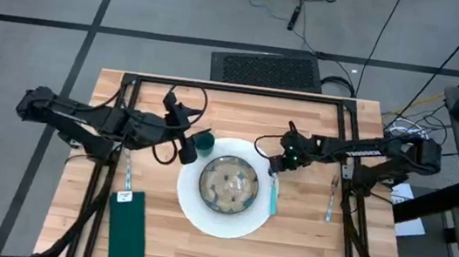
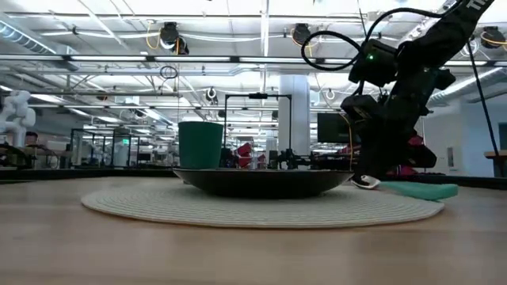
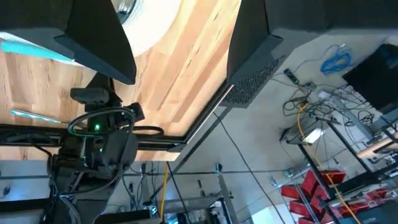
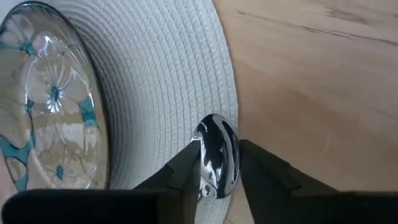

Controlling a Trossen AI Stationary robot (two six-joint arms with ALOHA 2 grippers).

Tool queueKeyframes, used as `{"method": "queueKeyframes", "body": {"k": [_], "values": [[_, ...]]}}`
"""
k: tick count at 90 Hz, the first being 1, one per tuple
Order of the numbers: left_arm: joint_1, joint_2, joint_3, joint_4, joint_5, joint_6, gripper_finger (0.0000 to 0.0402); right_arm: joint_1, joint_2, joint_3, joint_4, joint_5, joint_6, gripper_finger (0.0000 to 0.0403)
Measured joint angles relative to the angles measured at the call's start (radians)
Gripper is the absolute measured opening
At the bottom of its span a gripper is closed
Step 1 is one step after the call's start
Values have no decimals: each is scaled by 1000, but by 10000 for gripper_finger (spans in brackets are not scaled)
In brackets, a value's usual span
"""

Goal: Set table place
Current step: Put the blue spoon on the right side of the white table mat, then put the blue knife on the right of the white table mat

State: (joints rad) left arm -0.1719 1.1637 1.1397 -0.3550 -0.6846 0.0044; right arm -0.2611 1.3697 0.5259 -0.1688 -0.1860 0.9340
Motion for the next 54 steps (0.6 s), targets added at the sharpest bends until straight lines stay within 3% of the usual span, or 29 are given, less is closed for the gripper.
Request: {"method": "queueKeyframes", "body": {"k": [40, 54], "values": [[0, 0, 0, 0, 0, 0, 238, -2, -151, 3, -157, 86, 29, 91], [-1, 0, 0, -19, 0, 0, 238, 17, -275, 123, -343, 73, 38, 91]]}}
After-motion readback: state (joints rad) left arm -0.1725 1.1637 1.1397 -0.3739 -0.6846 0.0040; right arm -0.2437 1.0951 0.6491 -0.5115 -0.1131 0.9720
